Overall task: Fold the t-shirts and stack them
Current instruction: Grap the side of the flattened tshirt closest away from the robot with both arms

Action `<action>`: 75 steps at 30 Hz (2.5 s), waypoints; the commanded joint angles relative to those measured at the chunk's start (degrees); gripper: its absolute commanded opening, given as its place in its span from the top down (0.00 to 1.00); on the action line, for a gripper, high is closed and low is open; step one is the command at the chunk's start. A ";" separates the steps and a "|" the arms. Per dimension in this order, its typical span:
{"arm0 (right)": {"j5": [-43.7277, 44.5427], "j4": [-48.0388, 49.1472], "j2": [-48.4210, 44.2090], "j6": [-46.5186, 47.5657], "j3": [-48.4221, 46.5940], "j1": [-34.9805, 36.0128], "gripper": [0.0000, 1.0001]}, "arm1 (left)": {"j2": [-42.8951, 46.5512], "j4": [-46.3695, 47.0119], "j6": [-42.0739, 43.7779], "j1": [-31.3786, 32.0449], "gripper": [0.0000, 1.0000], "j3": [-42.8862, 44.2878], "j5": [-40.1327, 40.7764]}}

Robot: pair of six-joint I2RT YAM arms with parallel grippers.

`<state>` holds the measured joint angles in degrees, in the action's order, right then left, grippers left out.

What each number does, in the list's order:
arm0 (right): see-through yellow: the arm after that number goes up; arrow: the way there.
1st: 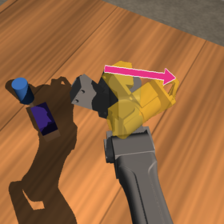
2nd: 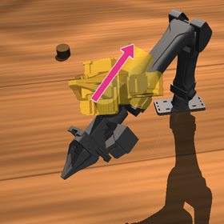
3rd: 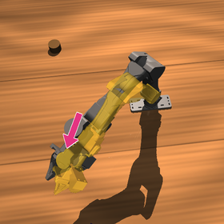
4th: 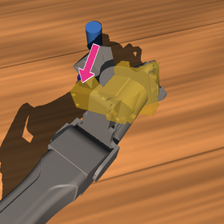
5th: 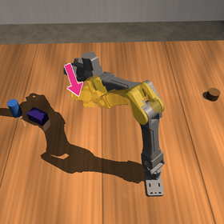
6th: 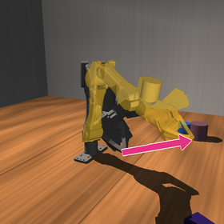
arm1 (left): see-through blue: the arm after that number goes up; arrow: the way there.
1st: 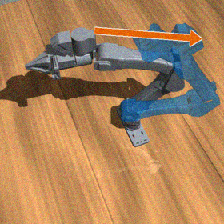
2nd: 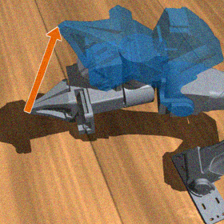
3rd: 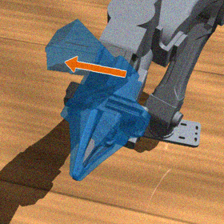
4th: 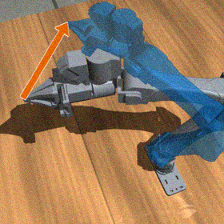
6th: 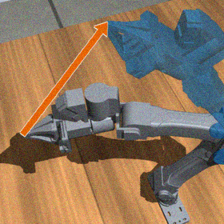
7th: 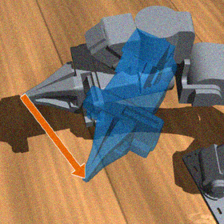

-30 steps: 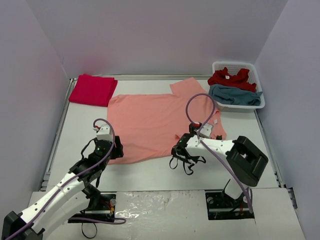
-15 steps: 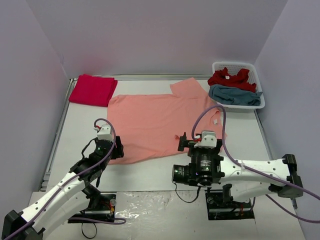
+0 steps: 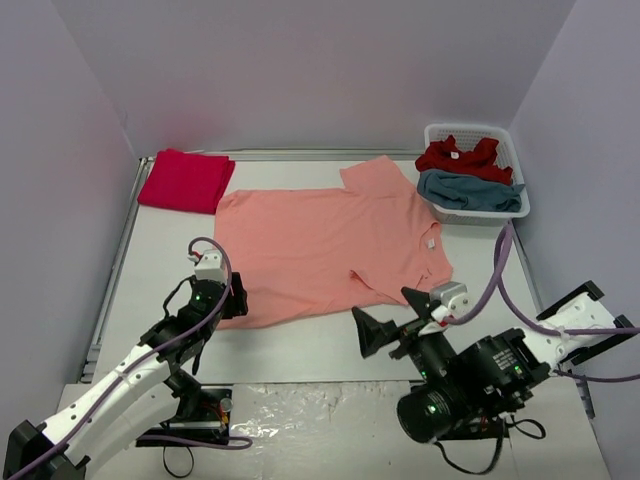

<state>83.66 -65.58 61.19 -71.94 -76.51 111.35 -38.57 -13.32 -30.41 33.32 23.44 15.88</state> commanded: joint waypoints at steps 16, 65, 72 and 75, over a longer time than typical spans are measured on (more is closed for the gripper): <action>14.28 7.31 12.80 19.38 -17.78 -4.52 0.00 | -0.19 0.93 0.36 0.34 0.44 1.08 0.47; -56.23 126.64 9.91 80.38 53.21 -90.86 0.00 | 2.00 0.40 0.71 0.52 0.44 0.64 -0.50; -56.06 140.97 22.38 81.52 56.55 -94.56 0.00 | 1.74 0.49 0.79 0.60 0.44 0.64 -0.67; -56.23 149.68 26.61 82.58 59.45 -94.74 0.00 | 1.74 0.58 0.79 0.52 0.44 0.73 -0.50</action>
<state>26.96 67.81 85.62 9.23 -19.31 16.71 -36.75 -13.39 -30.37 33.65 23.44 15.05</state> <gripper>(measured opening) 0.999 0.560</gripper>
